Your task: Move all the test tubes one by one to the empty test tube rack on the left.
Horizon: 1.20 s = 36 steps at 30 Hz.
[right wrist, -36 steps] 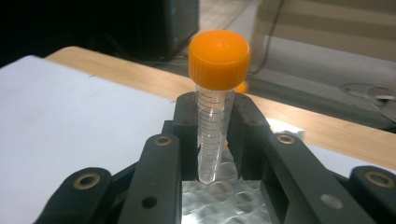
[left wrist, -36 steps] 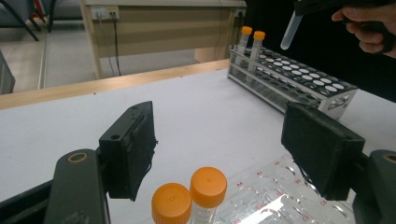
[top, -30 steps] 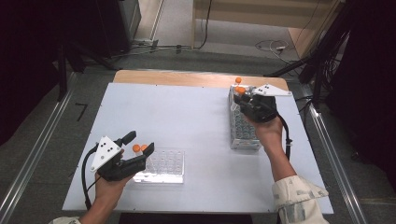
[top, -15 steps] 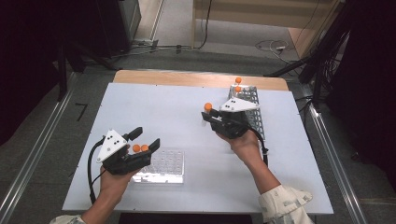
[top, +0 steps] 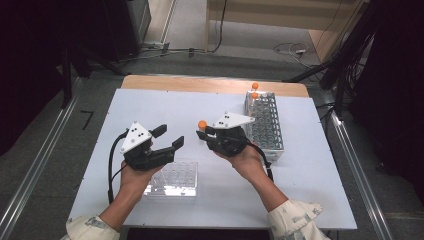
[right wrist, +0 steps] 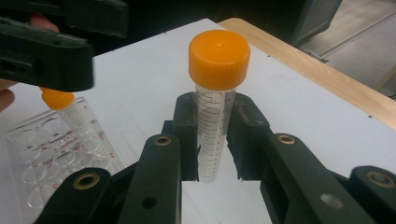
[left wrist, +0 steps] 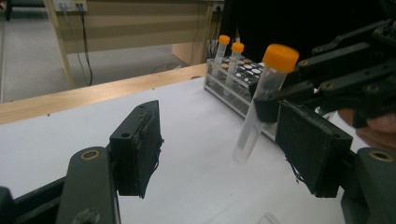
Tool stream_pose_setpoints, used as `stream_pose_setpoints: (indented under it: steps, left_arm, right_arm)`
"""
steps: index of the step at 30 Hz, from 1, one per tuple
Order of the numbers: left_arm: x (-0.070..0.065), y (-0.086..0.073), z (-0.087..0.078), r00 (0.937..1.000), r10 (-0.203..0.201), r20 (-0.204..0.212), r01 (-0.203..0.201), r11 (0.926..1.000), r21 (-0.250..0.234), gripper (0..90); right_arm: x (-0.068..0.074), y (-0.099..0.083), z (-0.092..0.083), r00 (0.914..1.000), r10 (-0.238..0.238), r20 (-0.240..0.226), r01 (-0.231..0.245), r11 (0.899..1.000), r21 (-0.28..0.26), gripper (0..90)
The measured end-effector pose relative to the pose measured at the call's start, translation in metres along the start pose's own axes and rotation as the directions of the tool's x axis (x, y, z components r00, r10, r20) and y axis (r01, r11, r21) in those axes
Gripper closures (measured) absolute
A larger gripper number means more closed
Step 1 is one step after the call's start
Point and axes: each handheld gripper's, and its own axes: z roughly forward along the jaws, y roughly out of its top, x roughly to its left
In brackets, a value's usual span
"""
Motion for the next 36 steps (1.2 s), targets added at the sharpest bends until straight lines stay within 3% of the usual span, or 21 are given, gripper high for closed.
stream_pose_setpoints:
  steps: [15, 20, 26, 33, 36]
  left_arm:
    - [-0.003, 0.010, 0.015, 0.9965, 0.018, 0.082, -0.019, 0.9998, 0.011, 44.3]
    - [-0.004, 0.010, 0.014, 0.9960, 0.033, 0.083, -0.034, 0.9993, 0.013, 52.5]
    - [-0.005, 0.008, 0.011, 0.9950, 0.059, 0.081, -0.060, 0.9981, 0.012, 68.4]
    - [-0.004, 0.007, 0.006, 0.9955, 0.056, 0.076, -0.057, 0.9983, 0.011, 70.2]
    - [-0.002, 0.006, 0.001, 0.9963, 0.056, 0.065, -0.056, 0.9984, 0.007, 70.3]
  right_arm:
    - [0.017, 0.003, 0.018, 0.9984, -0.023, -0.053, 0.024, 1.000, 0.017, 72.0]
    - [0.023, 0.005, 0.022, 0.9969, -0.033, -0.072, 0.035, 0.999, 0.016, 72.0]
    - [0.028, 0.006, 0.025, 0.9953, -0.039, -0.088, 0.041, 0.999, 0.019, 71.9]
    - [0.030, 0.005, 0.026, 0.9935, -0.038, -0.108, 0.040, 0.999, 0.016, 71.0]
    - [0.032, 0.005, 0.025, 0.9913, -0.041, -0.125, 0.043, 0.999, 0.011, 61.7]
